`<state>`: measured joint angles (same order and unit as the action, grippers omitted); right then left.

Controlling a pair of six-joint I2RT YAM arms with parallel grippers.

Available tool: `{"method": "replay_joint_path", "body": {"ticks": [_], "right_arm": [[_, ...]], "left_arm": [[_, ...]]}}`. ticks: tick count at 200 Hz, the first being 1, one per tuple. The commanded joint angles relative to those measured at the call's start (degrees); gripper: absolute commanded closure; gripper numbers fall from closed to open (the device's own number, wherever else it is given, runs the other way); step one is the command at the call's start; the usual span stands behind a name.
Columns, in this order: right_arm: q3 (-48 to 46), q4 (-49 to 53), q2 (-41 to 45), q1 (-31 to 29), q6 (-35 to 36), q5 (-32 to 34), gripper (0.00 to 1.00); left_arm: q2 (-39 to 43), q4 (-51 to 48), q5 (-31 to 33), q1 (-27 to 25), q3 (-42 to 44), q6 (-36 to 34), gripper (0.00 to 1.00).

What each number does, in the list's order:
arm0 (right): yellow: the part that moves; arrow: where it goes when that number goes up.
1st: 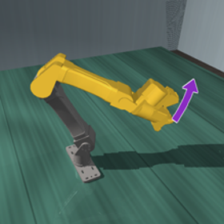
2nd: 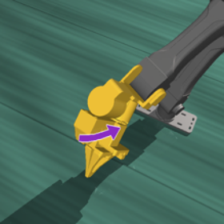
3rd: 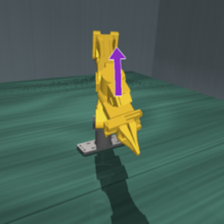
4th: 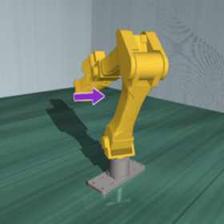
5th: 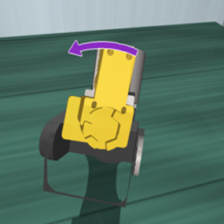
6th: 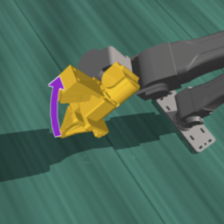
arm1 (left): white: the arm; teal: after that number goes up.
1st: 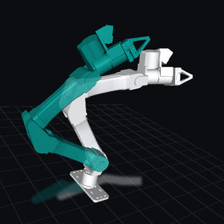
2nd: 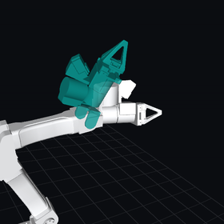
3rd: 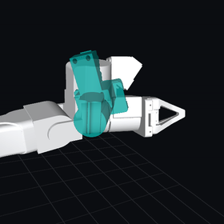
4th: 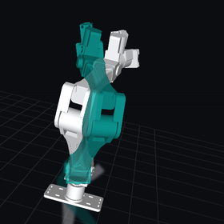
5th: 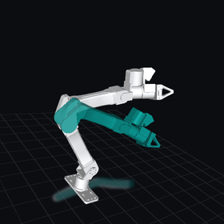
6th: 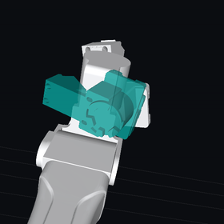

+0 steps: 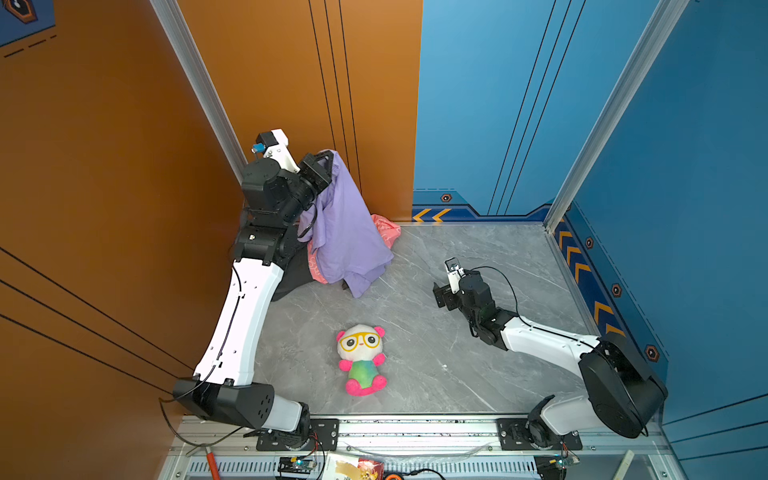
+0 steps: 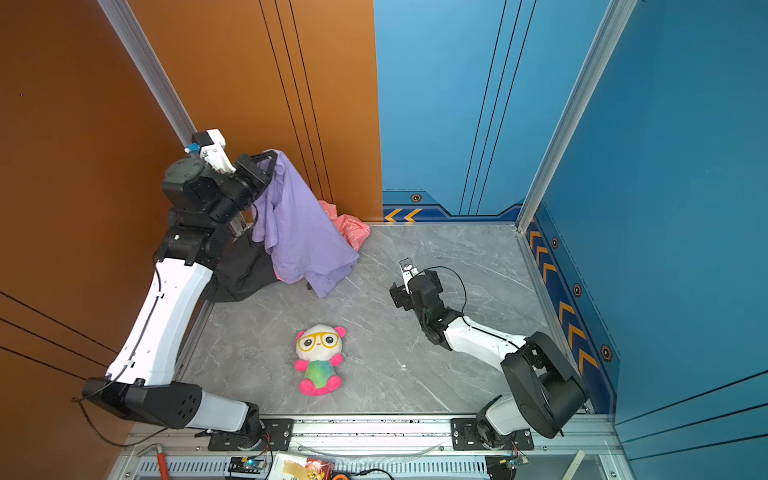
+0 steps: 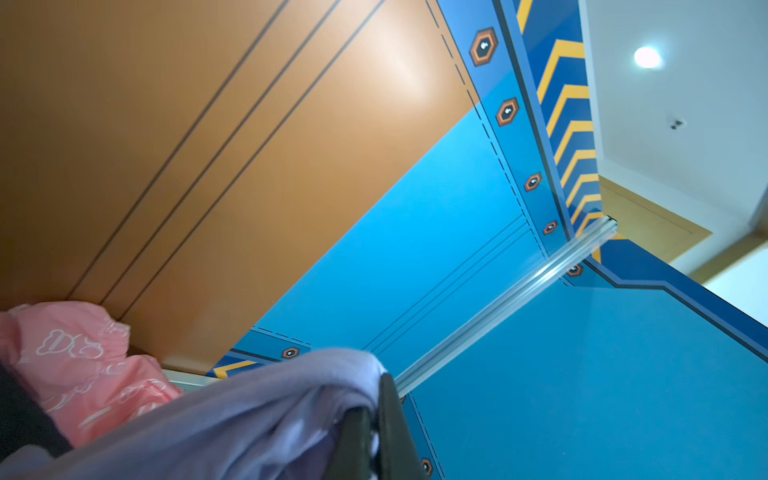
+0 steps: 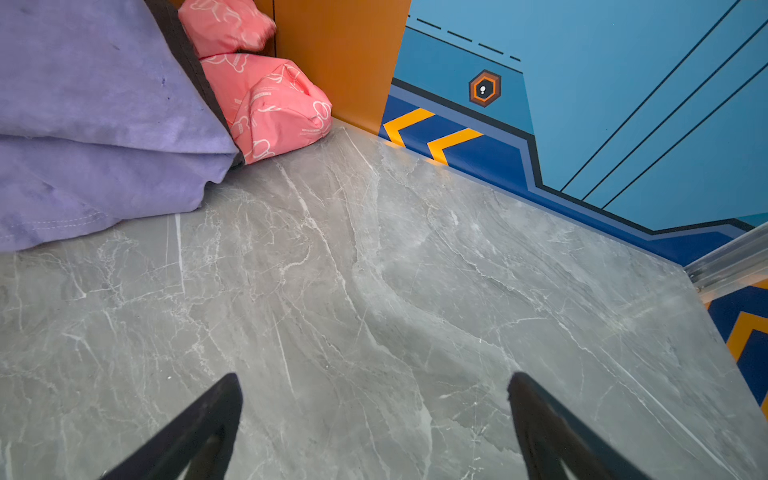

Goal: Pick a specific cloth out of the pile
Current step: 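Lift the lavender shirt with the left gripper, pulling it out of the pile, then swing the lavender shirt away from the pile and release it on the floor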

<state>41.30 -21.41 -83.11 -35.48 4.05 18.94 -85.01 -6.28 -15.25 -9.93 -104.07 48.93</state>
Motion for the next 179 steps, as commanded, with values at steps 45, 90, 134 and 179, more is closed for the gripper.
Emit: {"method": "replay_joint_path", "body": {"ticks": [45, 90, 134, 179], "right_arm": [[5.3, 13.5, 3.9, 2.9, -1.6, 2.7, 0.0], [10.3, 20.9, 7.2, 7.9, -4.9, 1.0, 0.0], [10.7, 22.0, 12.5, 16.1, -13.2, -2.1, 0.0], [8.6, 21.8, 16.5, 22.1, -17.1, -7.2, 0.0]], "left_arm": [[-13.1, 5.0, -14.1, -9.5, -12.8, 1.3, 1.0], [-21.1, -6.0, -10.6, -16.8, -22.3, -5.3, 1.0], [-28.4, -20.5, -6.0, -22.6, -26.4, -10.4, 0.98], [-32.1, -38.8, 2.1, -26.2, -30.3, -21.9, 0.42]]}}
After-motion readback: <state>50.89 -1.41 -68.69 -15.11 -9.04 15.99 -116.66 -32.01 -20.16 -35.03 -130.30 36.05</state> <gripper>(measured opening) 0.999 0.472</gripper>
